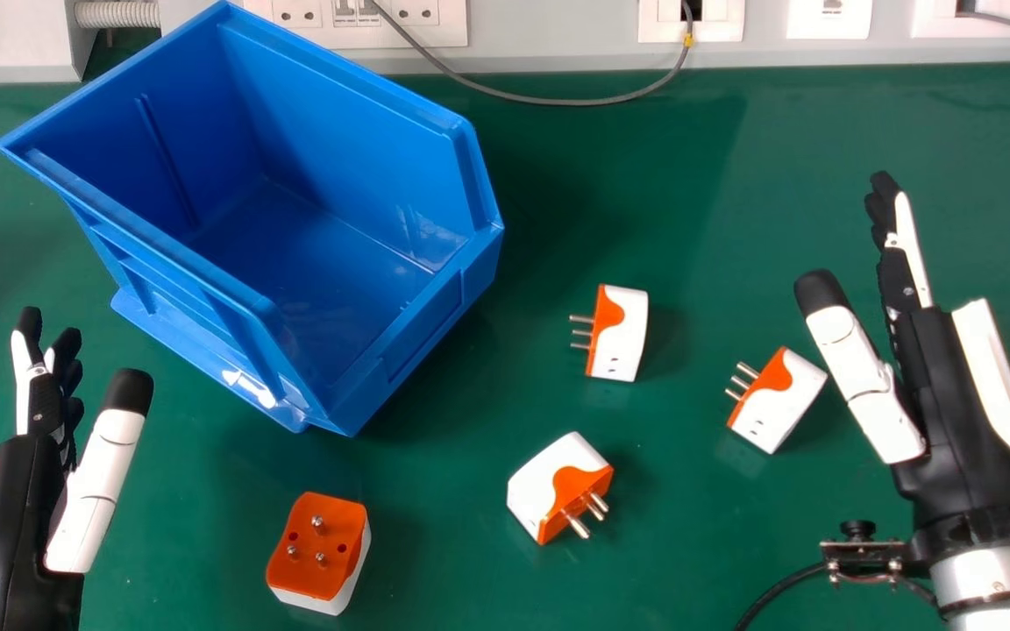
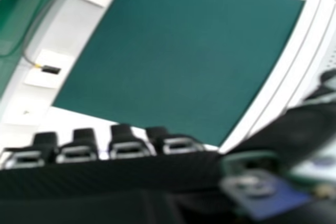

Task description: Pick all objects and put in blue box

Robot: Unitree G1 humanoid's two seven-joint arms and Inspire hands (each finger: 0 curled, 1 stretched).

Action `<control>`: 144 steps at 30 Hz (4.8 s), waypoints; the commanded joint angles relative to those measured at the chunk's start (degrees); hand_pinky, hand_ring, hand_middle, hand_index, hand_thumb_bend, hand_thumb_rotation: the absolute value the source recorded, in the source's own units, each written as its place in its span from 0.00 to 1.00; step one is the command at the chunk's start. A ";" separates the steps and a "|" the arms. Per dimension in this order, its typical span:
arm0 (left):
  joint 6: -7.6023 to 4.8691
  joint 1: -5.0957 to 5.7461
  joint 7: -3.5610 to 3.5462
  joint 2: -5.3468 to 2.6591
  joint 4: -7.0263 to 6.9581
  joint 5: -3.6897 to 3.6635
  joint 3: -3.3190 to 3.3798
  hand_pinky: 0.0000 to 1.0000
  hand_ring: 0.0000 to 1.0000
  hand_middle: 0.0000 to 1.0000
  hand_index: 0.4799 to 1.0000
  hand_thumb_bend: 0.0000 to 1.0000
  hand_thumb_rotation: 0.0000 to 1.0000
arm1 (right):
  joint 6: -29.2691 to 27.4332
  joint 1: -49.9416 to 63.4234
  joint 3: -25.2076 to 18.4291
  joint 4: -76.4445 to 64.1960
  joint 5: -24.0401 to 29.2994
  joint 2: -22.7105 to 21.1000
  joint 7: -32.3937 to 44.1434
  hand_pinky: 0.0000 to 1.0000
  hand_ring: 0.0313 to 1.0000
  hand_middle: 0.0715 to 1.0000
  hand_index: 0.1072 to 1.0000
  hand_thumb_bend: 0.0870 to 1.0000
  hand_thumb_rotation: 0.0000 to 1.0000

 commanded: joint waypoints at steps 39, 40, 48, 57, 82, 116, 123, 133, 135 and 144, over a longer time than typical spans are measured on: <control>-1.94 -0.02 -0.30 -1.34 -0.32 -0.38 -0.80 1.00 1.00 1.00 1.00 0.81 0.91 | -7.49 2.85 7.49 -0.96 -11.53 -6.62 0.04 0.96 1.00 1.00 1.00 0.39 0.89; -1.88 -0.09 -0.30 -1.34 -0.31 -0.43 -0.76 1.00 1.00 1.00 1.00 0.81 0.91 | -7.63 2.78 7.75 -1.04 -11.38 -7.31 1.04 0.96 1.00 1.00 1.00 0.39 0.89; -1.28 -0.42 -0.20 -1.49 -0.36 -0.70 -0.59 1.00 1.00 1.00 1.00 0.81 0.91 | -8.25 1.51 9.16 -1.48 -11.59 -12.33 7.38 0.95 1.00 1.00 1.00 0.42 0.87; -0.63 -0.34 0.10 -2.08 -1.74 -0.38 -1.01 1.00 1.00 1.00 1.00 0.81 0.90 | -7.15 -1.87 9.81 -1.78 -13.07 -17.65 14.02 0.96 1.00 1.00 1.00 0.44 0.89; -0.43 -0.94 0.20 -2.17 -1.74 0.19 -1.05 1.00 1.00 1.00 1.00 0.79 0.89 | -4.95 -13.26 17.28 3.26 -23.60 -20.28 17.94 0.97 1.00 1.00 1.00 0.45 0.80; 0.00 -1.63 0.35 -2.03 -1.56 0.12 -1.23 1.00 1.00 1.00 1.00 0.80 0.89 | -19.65 -42.89 32.98 27.10 -33.69 -24.19 25.84 1.00 1.00 1.00 1.00 0.44 0.77; 0.48 -1.56 0.21 -2.14 -2.22 -0.11 -1.49 1.00 1.00 1.00 1.00 0.78 0.89 | -22.35 -47.46 36.35 32.12 -38.55 -23.02 22.67 1.00 1.00 1.00 1.00 0.44 0.77; 0.41 -1.67 0.44 -2.18 -2.25 0.21 -1.67 1.00 1.00 1.00 1.00 0.78 0.89 | -24.22 -51.61 39.55 36.32 -43.12 -22.36 18.42 0.99 1.00 1.00 1.00 0.43 0.77; 0.48 -1.62 0.38 -2.18 -2.41 0.10 -1.73 1.00 1.00 1.00 1.00 0.78 0.89 | -24.38 -52.15 39.91 37.21 -43.41 -22.13 18.10 0.99 1.00 1.00 1.00 0.43 0.77; 0.97 -1.53 0.30 -2.03 -2.76 0.10 -1.90 1.00 1.00 1.00 1.00 0.79 0.89 | -24.28 -52.39 40.19 37.65 -42.44 -22.29 18.09 0.98 1.00 1.00 0.99 0.40 0.73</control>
